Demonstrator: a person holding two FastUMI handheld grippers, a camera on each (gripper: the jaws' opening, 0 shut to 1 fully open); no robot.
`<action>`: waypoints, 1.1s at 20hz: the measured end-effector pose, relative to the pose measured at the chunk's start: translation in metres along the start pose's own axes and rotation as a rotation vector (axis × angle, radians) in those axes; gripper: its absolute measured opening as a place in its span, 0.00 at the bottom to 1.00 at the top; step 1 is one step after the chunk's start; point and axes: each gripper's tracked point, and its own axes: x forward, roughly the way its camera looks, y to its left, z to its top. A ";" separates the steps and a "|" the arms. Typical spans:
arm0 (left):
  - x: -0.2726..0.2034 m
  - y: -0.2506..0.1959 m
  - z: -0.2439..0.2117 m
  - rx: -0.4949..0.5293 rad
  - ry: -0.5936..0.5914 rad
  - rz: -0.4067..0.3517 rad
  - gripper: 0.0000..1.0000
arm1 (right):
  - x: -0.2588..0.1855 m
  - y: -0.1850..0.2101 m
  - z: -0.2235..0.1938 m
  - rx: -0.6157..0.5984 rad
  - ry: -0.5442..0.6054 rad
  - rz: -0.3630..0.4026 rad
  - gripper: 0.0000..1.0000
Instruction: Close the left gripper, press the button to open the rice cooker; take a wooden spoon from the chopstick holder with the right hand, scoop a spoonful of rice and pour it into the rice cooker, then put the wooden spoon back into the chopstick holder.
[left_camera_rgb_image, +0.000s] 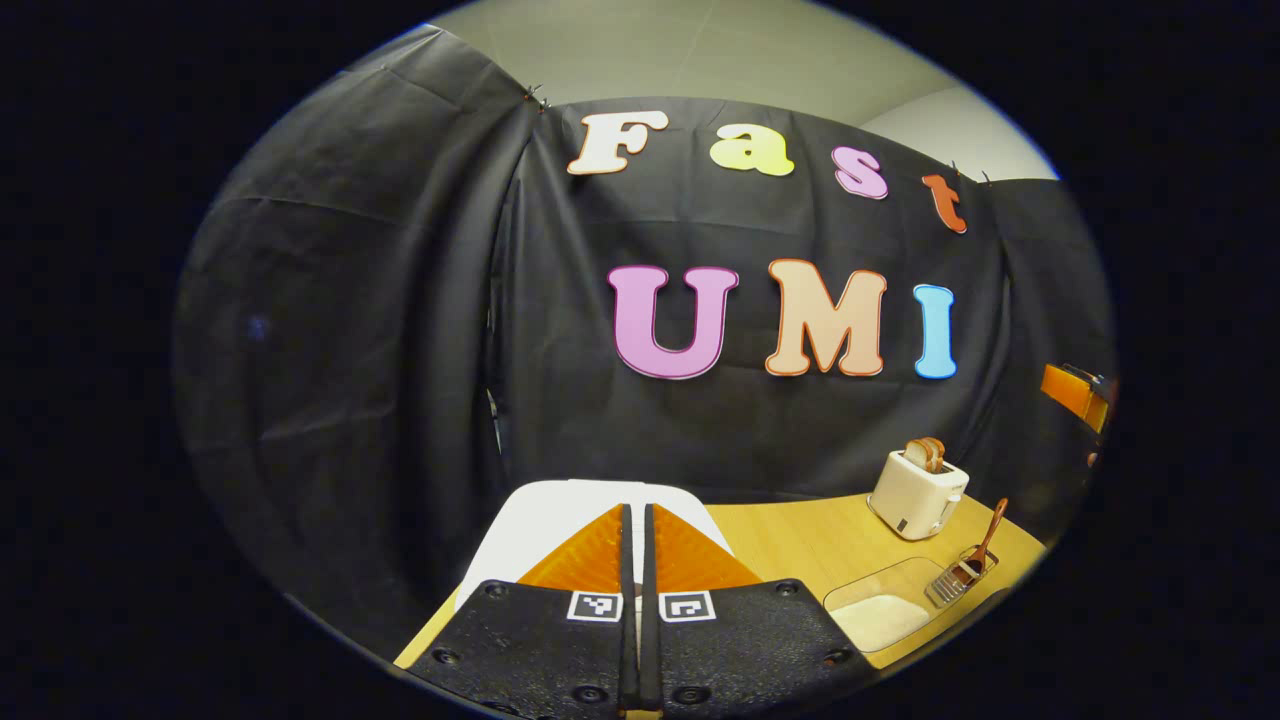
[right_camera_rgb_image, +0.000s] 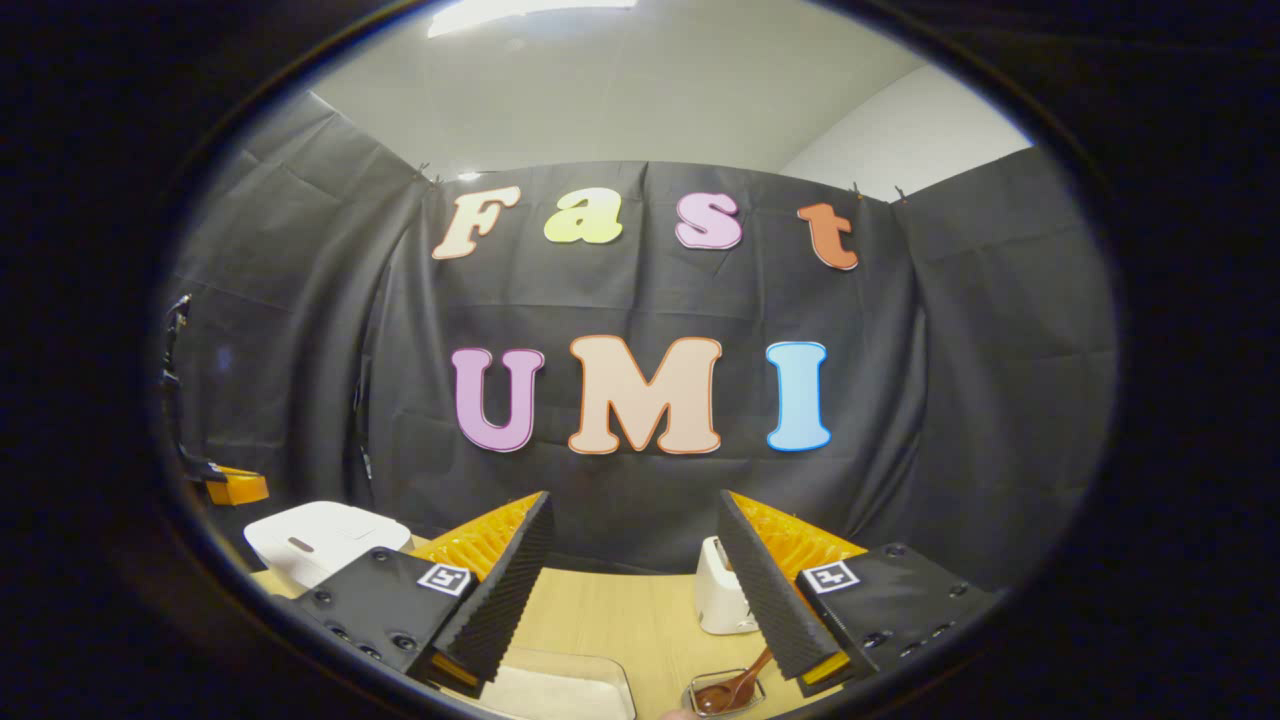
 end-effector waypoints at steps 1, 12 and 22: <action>0.003 0.001 -0.005 -0.009 0.017 -0.005 0.00 | -0.001 -0.002 -0.001 -0.004 0.002 -0.006 1.00; 0.027 0.008 -0.069 -0.037 0.169 -0.030 0.00 | -0.002 -0.005 -0.018 -0.025 0.052 -0.039 1.00; 0.036 0.011 -0.092 -0.049 0.203 -0.025 0.00 | -0.001 -0.004 -0.007 -0.038 0.018 -0.045 1.00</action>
